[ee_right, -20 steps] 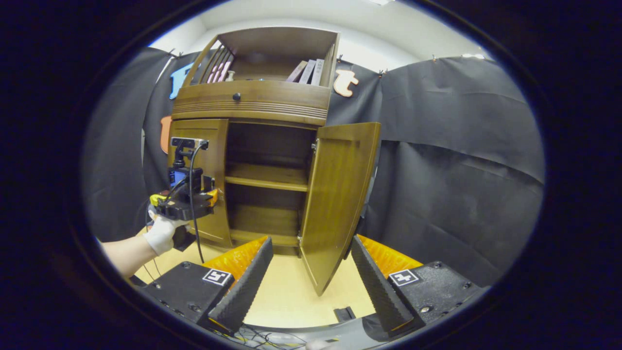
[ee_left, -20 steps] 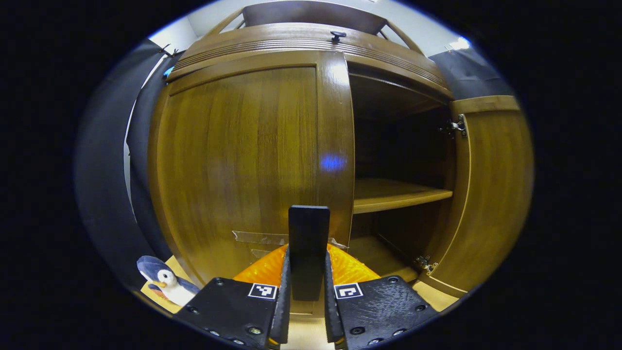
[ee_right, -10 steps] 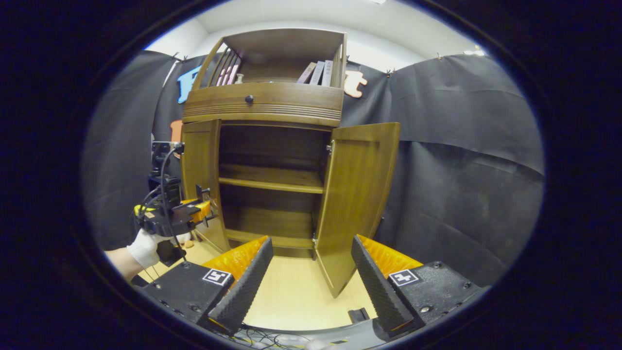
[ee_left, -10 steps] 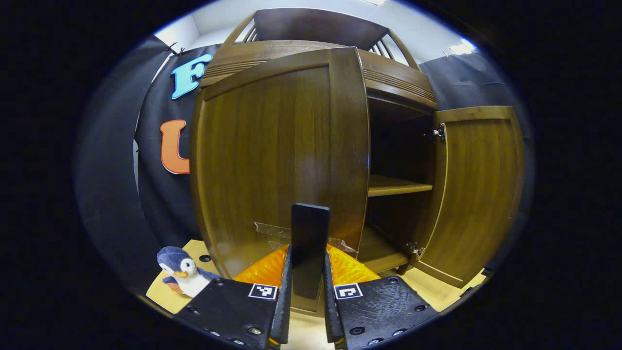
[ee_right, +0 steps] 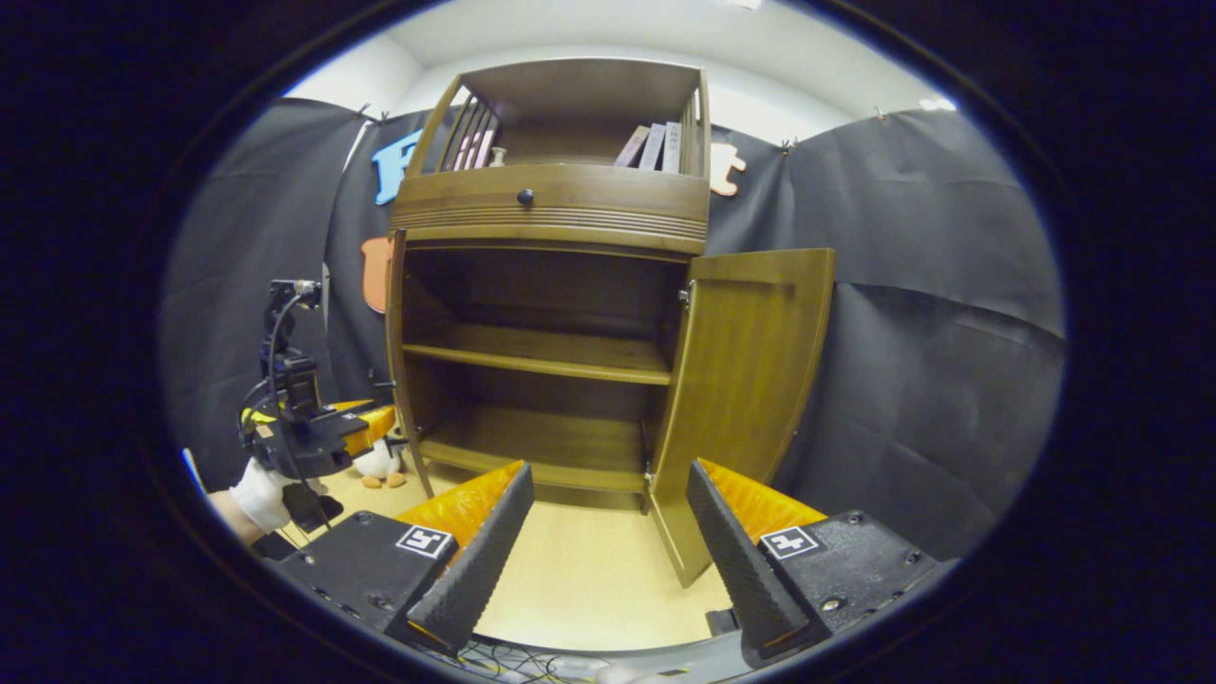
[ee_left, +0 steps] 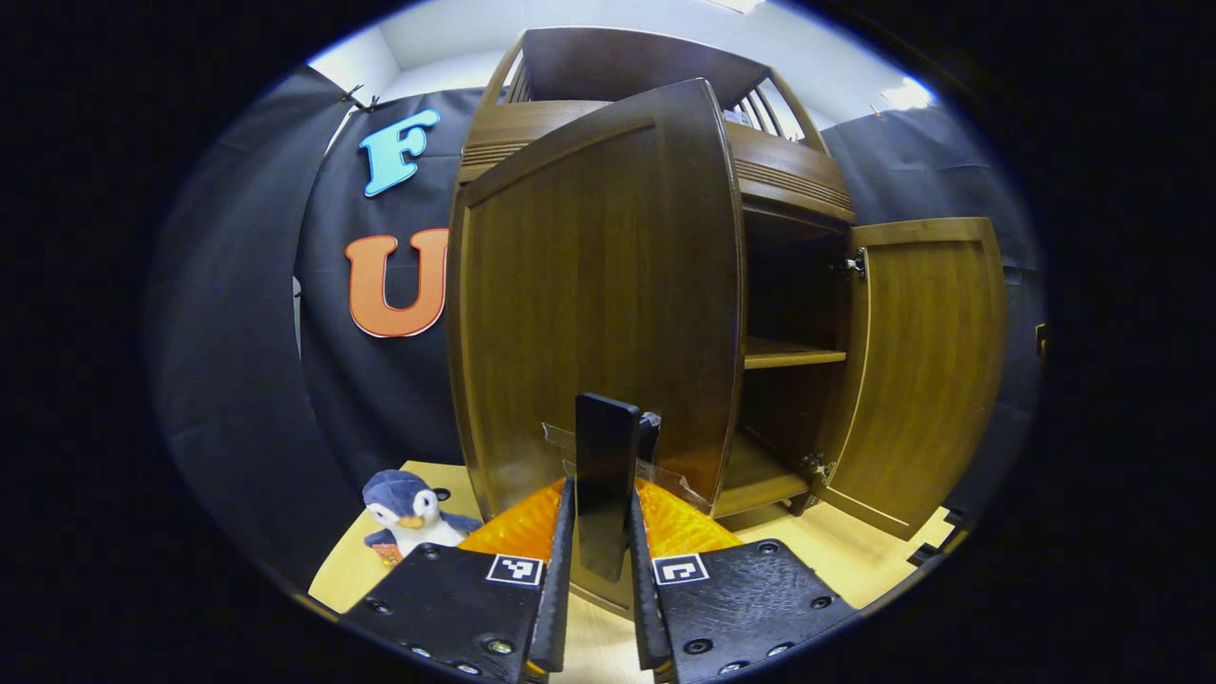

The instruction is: Open the right door of the double-door shoe cabinet with the right hand, and open the left door with the left hand.

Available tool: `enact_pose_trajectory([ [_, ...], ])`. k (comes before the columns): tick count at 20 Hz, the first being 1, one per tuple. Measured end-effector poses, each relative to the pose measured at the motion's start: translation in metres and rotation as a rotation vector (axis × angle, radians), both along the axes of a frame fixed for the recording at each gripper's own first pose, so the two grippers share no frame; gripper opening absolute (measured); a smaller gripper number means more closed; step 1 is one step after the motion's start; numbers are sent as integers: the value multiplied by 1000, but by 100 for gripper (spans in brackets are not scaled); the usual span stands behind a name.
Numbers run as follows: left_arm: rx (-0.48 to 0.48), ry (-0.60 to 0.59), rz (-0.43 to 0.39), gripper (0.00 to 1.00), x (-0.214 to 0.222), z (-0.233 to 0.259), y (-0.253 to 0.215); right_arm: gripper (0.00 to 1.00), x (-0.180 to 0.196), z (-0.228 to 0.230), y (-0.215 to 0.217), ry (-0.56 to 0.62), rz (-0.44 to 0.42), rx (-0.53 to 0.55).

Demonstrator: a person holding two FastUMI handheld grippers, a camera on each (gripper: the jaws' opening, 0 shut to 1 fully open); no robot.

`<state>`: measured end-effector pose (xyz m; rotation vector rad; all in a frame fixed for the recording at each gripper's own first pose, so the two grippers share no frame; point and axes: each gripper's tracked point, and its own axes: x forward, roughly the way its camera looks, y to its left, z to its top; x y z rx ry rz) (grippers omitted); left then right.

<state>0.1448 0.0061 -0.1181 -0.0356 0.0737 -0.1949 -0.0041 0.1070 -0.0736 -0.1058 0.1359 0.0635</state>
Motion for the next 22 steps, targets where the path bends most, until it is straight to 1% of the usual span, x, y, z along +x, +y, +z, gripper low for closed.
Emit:
enact_pose_trajectory([
  [4, 9, -11, 1, 28, -7, -1, 16, 100, 0, -1, 10, -1, 23, 2],
  [5, 14, -7, 9, 28, 0, -7, 20, 100, 0, -2, 12, 2, 30, 2],
  [6, 15, -15, 12, 22, -12, -1, 26, 100, 1, -3, 15, 4, 35, 4],
  [7, 17, -12, 10, 13, -12, -2, 30, 100, 3, -3, 17, 5, 41, 7],
  [9, 15, -19, 11, 13, -15, -3, 38, 100, 5, -5, 22, 8, 53, 11],
  [10, 15, -19, 28, 13, -13, -3, 45, 100, 6, -4, 25, 7, 57, 13],
  [14, -15, -24, 96, 1, -22, -6, 83, 100, 10, -5, 39, 11, 82, 12],
  [17, -2, -27, 127, 0, -21, -10, 113, 100, 14, -9, 46, 16, 103, 14],
  [20, -7, -29, 126, 0, -21, -11, 132, 100, 17, -11, 58, 19, 121, 10],
  [22, -2, -35, 102, 0, -20, -11, 136, 100, 21, -12, 67, 24, 133, 11],
])
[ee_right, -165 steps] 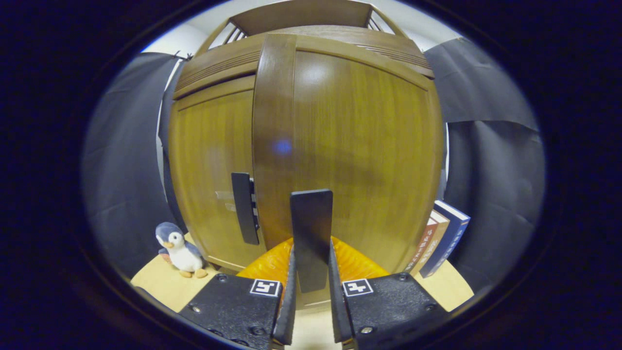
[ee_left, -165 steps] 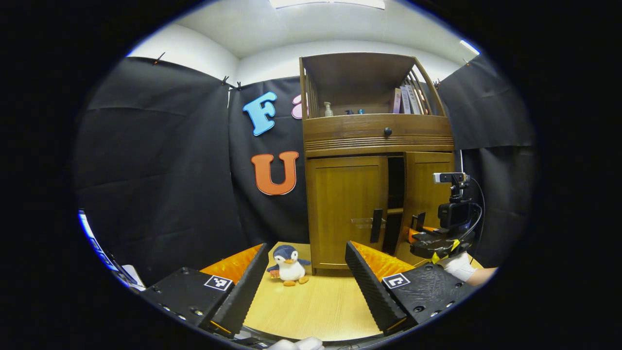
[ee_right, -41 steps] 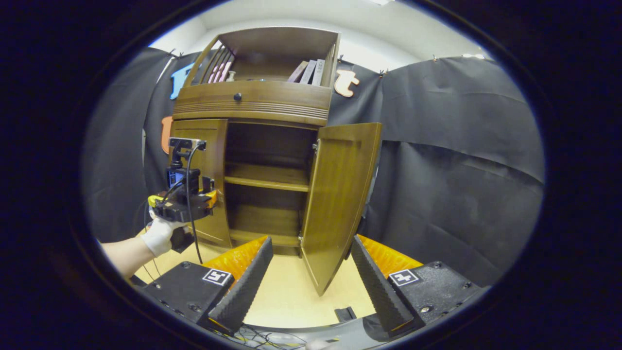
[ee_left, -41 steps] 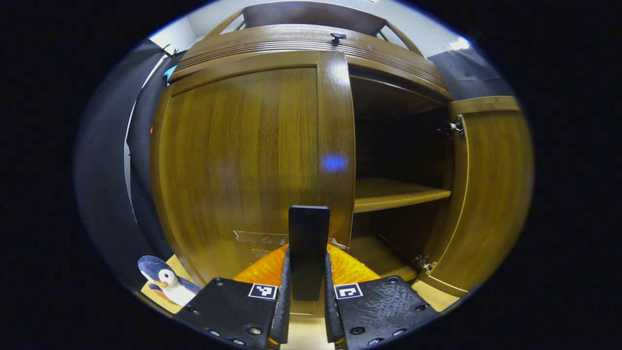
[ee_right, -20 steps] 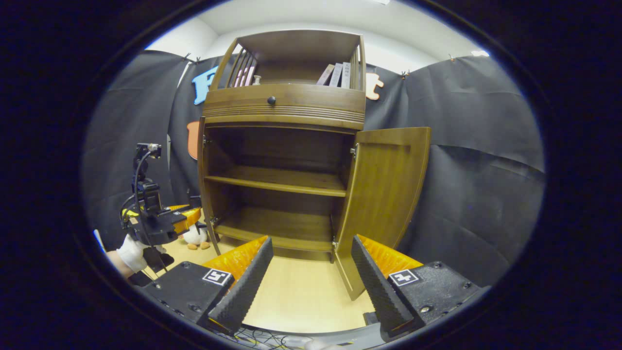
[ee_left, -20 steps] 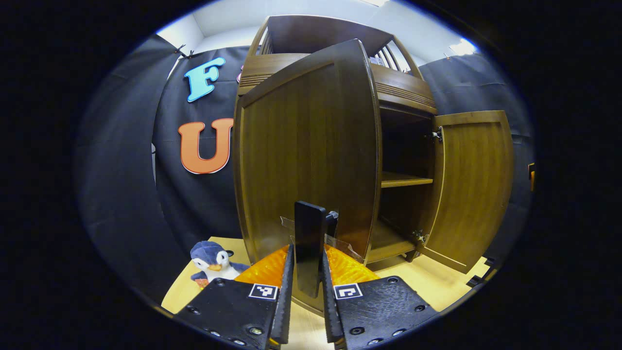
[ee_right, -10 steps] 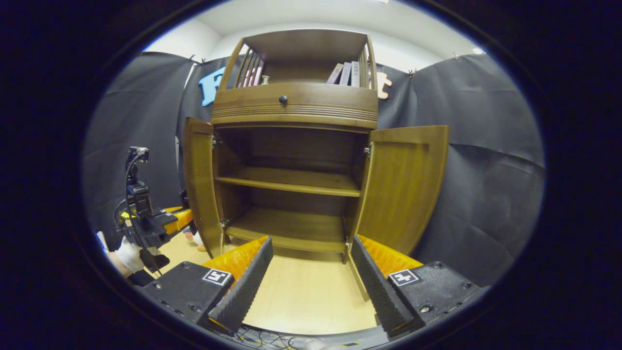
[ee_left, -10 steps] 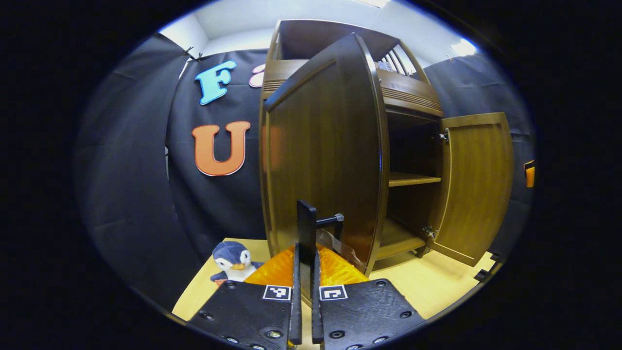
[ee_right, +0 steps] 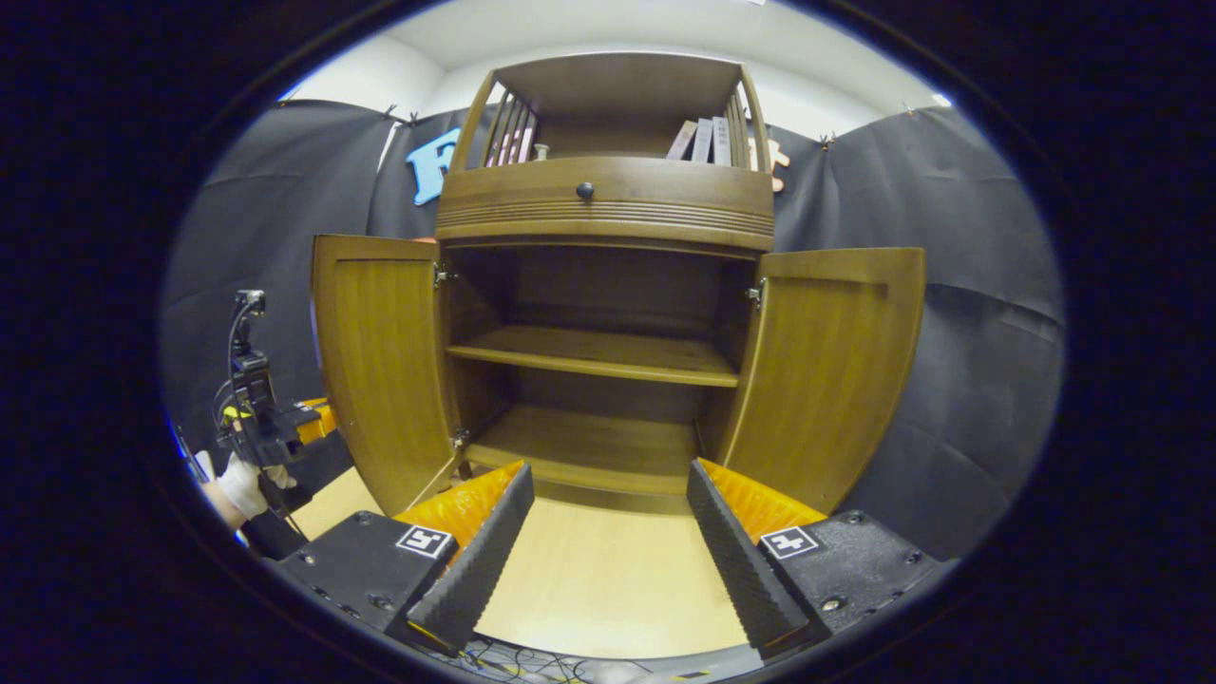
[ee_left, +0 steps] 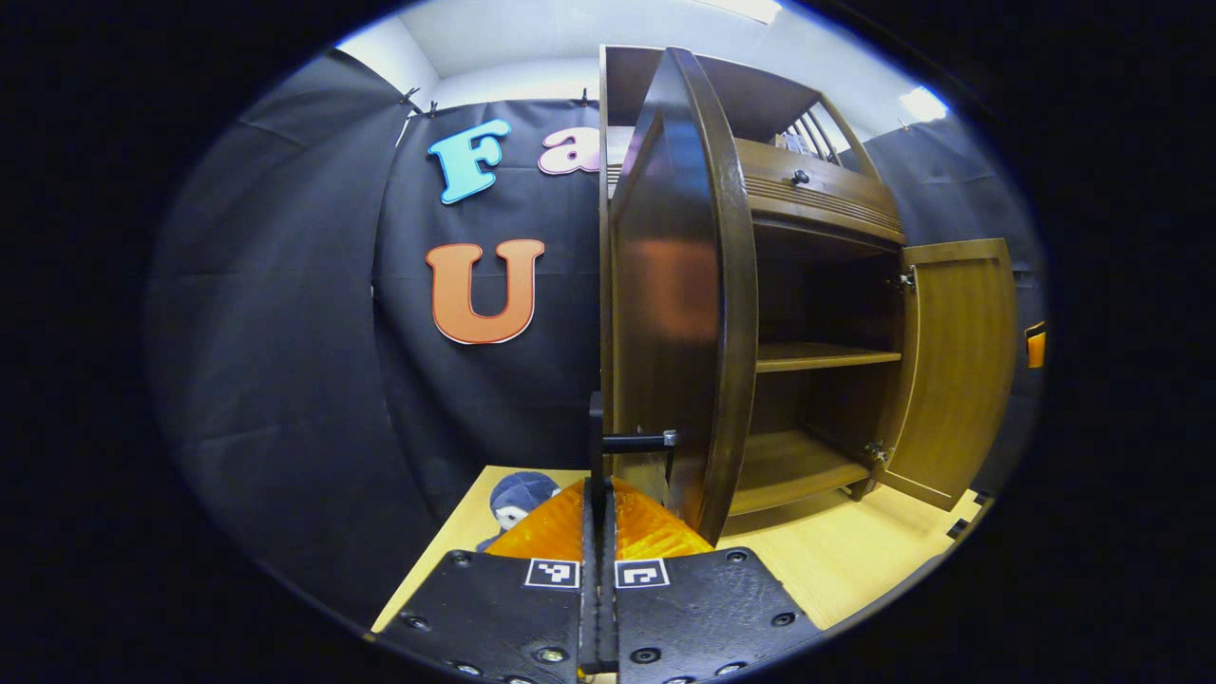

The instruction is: Open the right door of the double-door shoe cabinet with the right hand, and open the left door with the left hand.

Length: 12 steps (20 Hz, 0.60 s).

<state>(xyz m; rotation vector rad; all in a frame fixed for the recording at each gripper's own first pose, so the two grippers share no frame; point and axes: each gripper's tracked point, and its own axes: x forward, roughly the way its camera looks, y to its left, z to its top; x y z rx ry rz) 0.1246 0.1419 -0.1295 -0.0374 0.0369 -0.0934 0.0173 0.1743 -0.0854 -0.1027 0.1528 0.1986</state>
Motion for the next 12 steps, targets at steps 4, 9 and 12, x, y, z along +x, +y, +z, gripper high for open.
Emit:
enact_pose_trajectory([
  [4, 22, -30, -73, 0, 3, 0, 4, 100, 4, 0, 7, 5, 12, 5],
  [9, 6, -36, -132, 0, 8, -2, 30, 100, 3, -4, 11, 18, 22, 1],
  [12, -1, -43, -178, 0, 9, -2, 33, 100, 0, -6, 11, 27, 25, 2],
])
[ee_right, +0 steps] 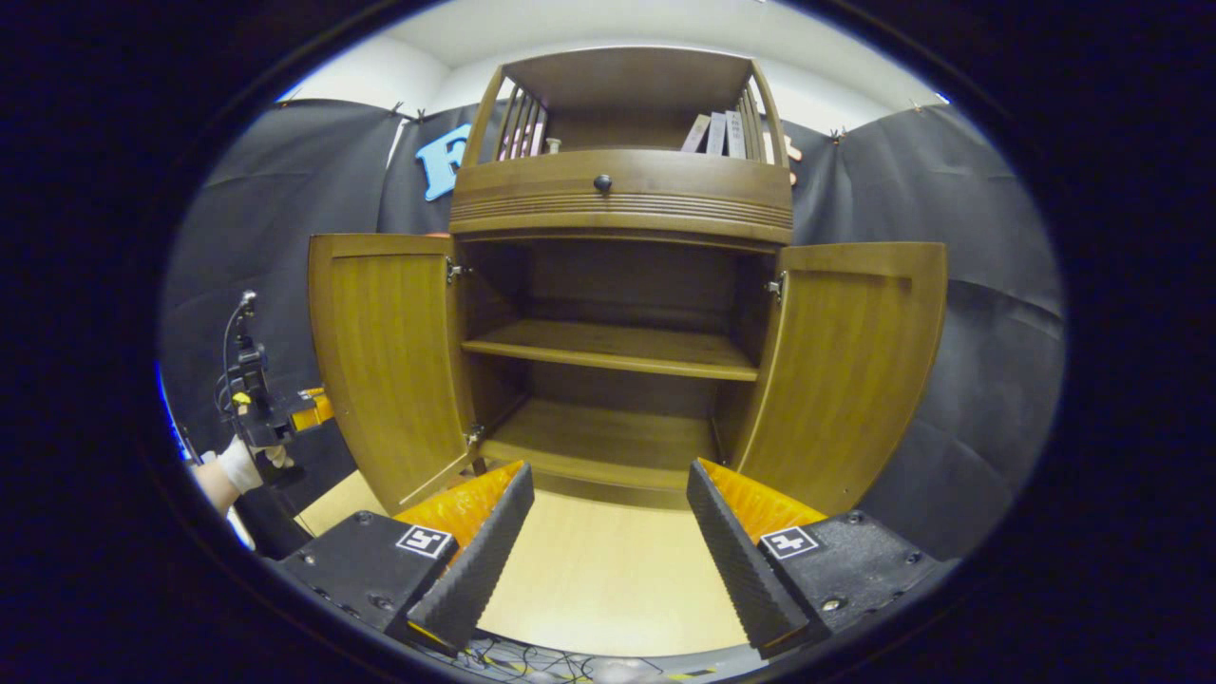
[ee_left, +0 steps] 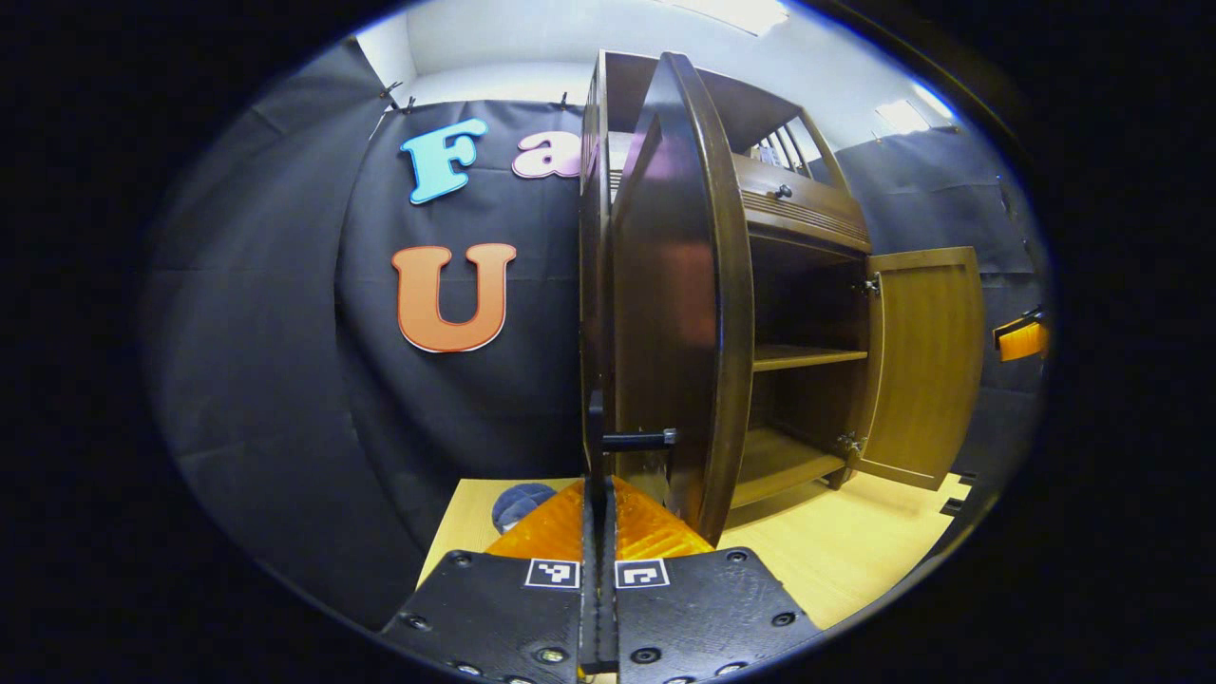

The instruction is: Open the right door of the double-door shoe cabinet with the right hand, and open the left door with the left hand.

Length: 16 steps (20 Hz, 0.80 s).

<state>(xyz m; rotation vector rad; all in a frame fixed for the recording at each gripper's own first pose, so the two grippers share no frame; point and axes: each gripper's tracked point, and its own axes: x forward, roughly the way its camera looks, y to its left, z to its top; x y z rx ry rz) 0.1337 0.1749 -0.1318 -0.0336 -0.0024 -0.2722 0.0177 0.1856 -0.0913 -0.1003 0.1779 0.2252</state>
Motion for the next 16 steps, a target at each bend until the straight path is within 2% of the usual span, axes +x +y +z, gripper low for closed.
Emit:
enact_pose_trajectory([
  [7, -77, 14, -110, 0, 2, -1, 5, 100, 0, -3, 0, 10, 10, -2],
  [10, -76, 27, -115, 0, 0, -2, 6, 100, -1, -4, 0, 14, 14, -7],
  [13, -60, 49, -98, 8, 0, -9, 11, 100, -2, -4, -1, 21, 15, -9],
  [16, -75, 72, -65, 38, -6, -11, 22, 100, -2, -5, -1, 23, 12, -12],
])
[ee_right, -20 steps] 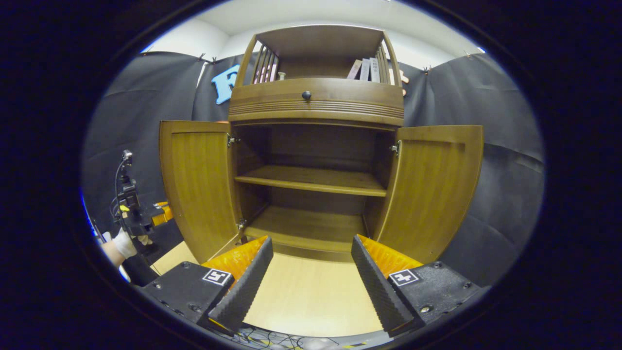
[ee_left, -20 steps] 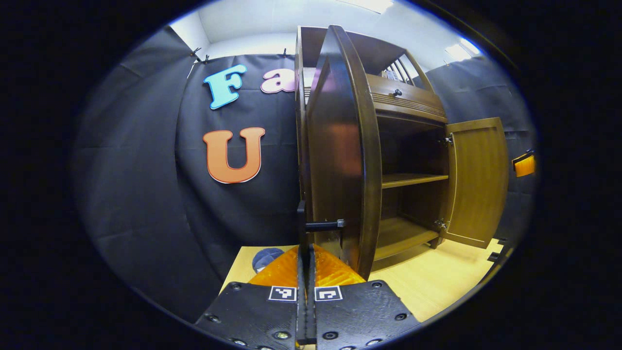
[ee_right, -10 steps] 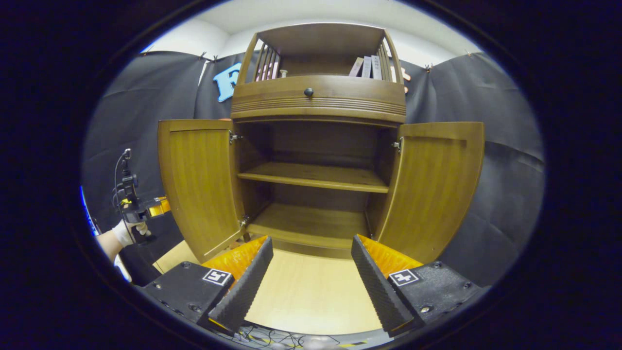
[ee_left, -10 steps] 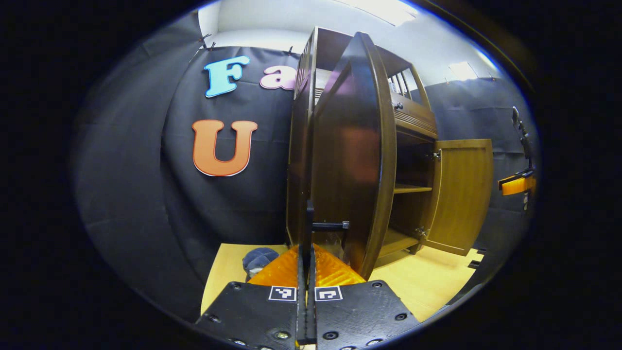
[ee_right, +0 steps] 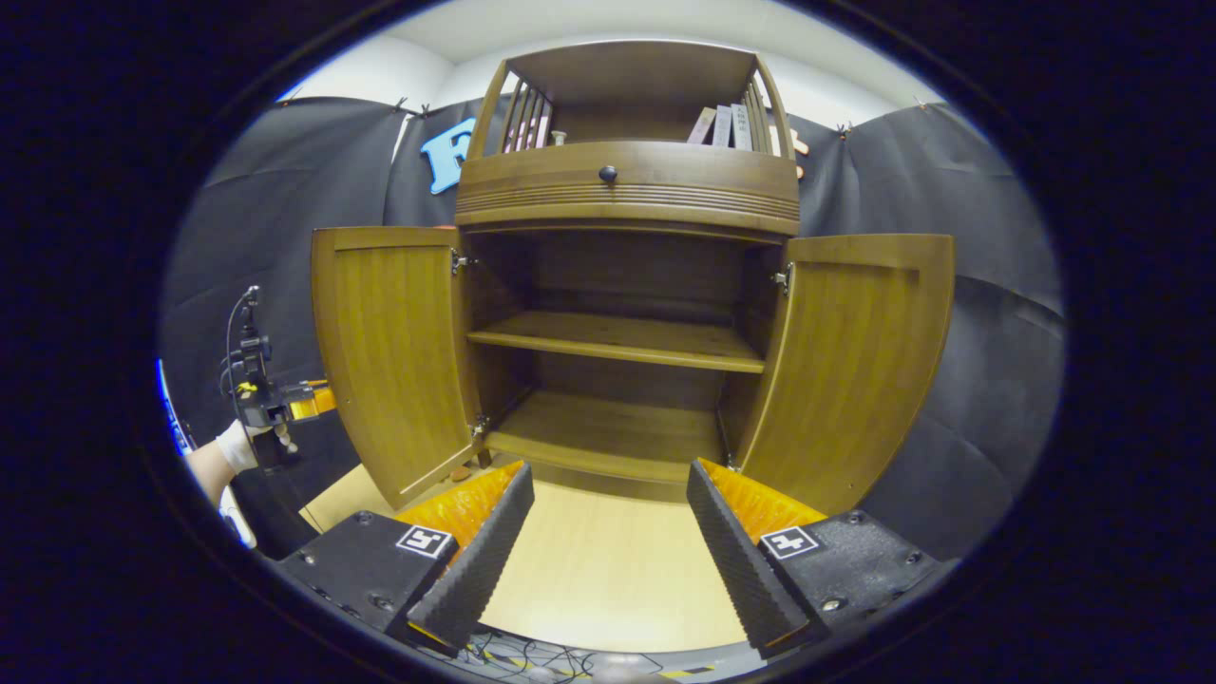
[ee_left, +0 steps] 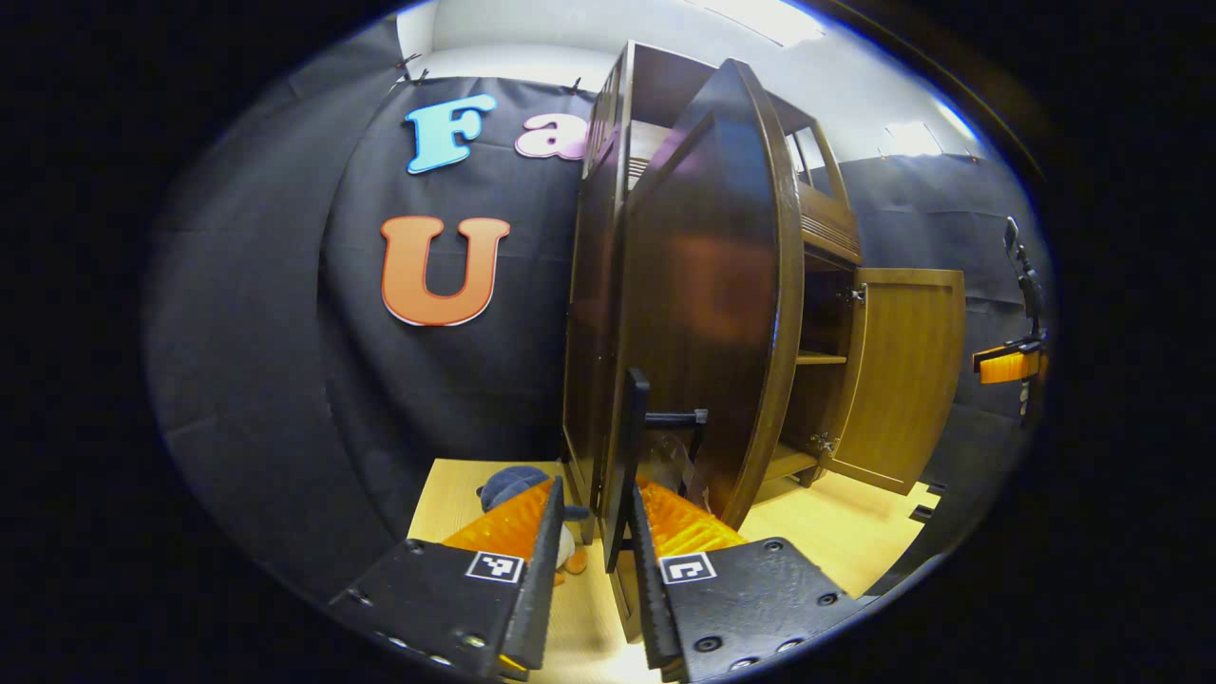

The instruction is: Open the right door of the double-door shoe cabinet with the right hand, and open the left door with the left hand.

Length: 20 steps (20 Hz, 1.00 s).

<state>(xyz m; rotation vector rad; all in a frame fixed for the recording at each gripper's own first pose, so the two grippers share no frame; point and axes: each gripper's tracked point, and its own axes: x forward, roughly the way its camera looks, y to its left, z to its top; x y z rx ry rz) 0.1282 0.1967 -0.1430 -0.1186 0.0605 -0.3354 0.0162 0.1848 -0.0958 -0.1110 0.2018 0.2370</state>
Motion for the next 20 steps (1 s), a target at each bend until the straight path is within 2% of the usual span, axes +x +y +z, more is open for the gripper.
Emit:
enact_pose_trajectory([
  [4, 16, -9, 80, 83, -14, 11, 21, 100, 8, 0, 5, -2, 11, -3],
  [7, 42, -18, 170, 84, -31, 22, 36, 100, 12, 4, 9, -12, 23, 0],
  [8, 41, -21, 200, 89, -37, 26, 38, 100, 13, 5, 12, -15, 26, 2],
  [9, 45, -26, 226, 80, -44, 34, 40, 100, 15, 6, 12, -17, 27, 4],
  [10, 54, -32, 253, 93, -50, 42, 41, 100, 16, 8, 13, -20, 30, 10],
  [12, 93, -44, 301, 96, -61, 59, 40, 100, 20, 11, 14, -31, 32, 24],
  [15, 170, -103, 325, 97, -78, 97, 20, 100, 21, 18, 9, -49, 28, 41],
  [20, 179, -111, 290, 95, -74, 134, -42, 100, 24, 37, -8, -77, 3, 72],
])
